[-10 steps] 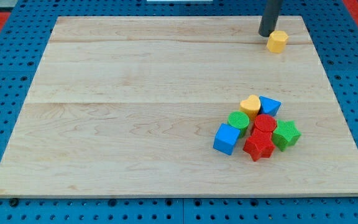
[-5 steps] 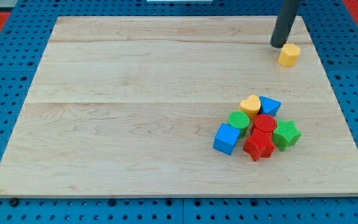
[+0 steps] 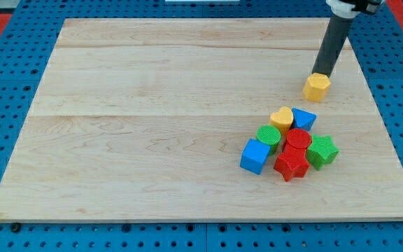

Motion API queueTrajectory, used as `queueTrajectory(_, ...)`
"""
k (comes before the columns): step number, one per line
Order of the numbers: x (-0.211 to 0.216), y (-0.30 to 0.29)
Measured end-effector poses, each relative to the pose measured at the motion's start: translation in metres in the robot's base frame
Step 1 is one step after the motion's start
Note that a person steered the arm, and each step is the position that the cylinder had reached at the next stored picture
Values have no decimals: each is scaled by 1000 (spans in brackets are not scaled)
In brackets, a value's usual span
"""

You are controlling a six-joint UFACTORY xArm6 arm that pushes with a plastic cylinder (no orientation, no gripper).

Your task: Move the yellow horizon towards the right side of the blue triangle

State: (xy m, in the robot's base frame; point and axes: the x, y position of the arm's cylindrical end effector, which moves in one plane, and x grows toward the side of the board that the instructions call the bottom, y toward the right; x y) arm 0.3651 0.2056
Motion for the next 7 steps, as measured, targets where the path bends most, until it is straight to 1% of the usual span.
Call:
queueTrajectory(3, 61, -25)
queueTrajectory(4, 72, -38)
queueTrajectory(5, 73, -46)
queueTrajectory(6, 74, -32)
queueTrajectory(7, 75, 1)
